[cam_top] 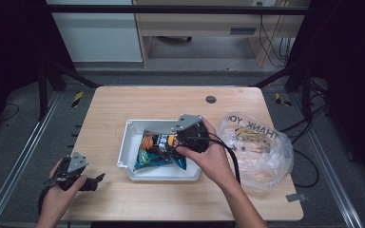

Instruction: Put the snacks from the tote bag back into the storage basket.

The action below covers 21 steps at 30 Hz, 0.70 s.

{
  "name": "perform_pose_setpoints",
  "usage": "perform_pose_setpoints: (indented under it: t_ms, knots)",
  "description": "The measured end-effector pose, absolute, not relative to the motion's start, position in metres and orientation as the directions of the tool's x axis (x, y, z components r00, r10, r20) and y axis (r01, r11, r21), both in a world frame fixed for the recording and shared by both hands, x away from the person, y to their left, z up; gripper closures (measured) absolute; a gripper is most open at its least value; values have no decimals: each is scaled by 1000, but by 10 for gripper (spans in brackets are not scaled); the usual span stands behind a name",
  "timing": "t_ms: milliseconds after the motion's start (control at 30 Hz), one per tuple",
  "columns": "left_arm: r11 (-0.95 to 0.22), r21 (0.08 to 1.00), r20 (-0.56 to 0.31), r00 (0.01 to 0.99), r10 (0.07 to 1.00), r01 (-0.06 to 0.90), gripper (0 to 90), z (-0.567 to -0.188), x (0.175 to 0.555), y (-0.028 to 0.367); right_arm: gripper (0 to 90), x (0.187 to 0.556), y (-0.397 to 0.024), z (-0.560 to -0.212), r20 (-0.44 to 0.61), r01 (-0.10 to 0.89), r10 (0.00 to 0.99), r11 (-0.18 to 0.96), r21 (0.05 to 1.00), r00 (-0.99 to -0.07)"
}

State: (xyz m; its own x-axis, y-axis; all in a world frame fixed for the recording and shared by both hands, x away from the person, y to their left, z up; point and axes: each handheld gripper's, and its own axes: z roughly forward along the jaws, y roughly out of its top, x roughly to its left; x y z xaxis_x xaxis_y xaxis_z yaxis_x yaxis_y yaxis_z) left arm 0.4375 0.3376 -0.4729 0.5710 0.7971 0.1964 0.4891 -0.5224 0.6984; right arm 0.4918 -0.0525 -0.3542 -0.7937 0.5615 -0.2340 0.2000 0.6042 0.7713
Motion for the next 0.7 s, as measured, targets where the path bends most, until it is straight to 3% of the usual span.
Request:
perform_pose_setpoints:
  t_ms: [700]
  knots:
    - [-521,690,197,562,803,503,32,-474,438,338,69,446,-100,-374,-216,244,673,519,820,-707]
